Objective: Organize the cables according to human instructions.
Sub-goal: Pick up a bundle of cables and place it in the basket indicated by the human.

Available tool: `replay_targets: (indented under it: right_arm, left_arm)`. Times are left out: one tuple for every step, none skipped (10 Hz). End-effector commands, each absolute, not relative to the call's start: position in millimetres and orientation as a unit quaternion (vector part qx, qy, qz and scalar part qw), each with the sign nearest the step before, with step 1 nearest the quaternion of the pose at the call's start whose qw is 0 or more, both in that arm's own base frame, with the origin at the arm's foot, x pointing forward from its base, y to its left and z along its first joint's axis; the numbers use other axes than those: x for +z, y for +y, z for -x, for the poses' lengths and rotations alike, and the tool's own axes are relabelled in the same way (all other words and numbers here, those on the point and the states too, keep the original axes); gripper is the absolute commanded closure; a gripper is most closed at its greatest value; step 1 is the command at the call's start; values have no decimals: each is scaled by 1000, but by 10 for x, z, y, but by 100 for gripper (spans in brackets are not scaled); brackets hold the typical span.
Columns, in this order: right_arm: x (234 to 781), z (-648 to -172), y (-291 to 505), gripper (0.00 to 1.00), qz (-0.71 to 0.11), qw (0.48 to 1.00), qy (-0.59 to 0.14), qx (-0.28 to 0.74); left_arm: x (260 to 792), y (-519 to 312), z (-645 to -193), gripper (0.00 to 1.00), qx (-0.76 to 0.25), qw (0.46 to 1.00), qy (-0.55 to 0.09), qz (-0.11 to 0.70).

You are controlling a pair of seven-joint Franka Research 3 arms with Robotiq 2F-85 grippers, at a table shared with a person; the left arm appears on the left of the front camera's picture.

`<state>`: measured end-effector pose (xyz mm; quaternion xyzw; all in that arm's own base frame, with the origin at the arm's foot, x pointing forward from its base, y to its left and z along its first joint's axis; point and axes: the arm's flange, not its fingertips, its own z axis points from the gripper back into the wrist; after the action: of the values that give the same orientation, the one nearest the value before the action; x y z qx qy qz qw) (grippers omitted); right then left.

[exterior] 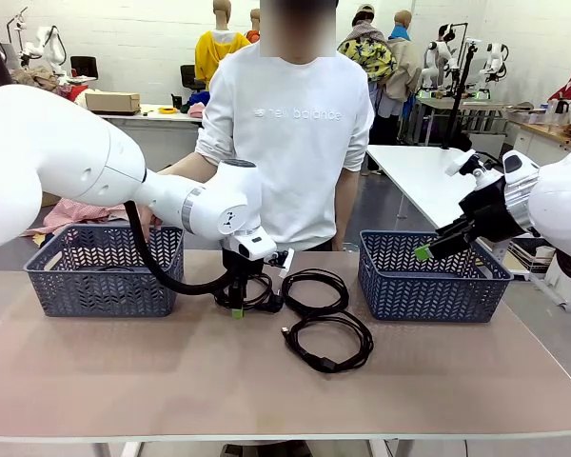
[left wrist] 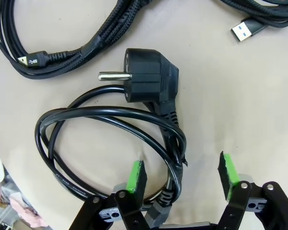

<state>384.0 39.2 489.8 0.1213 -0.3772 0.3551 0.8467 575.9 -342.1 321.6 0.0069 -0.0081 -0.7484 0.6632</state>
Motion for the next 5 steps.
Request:
replay_targets:
  right_arm:
    - [4893,-3846,387,0,-127,846,-379,353]
    - [4893,-3846,387,0,-127,846,-379,353]
    - [4893,-3846,387,0,-127,846,-379,353]
    - [4893,-3846,387,0,-127,846,-379,353]
    - [4893,-3846,387,0,-127,846,-379,353]
  left_arm:
    - [3257,-3420,-5797,40,-753,658,-6,4]
    - [3256,-3420,-5801,31,-754,657,-6,5]
    - [3253,-3425,-5805,59,-755,656,-7,7]
    - [3250,-3429,-5802,49,-755,655,-7,8]
    - [3252,-3428,-5804,78,-756,655,-6,8]
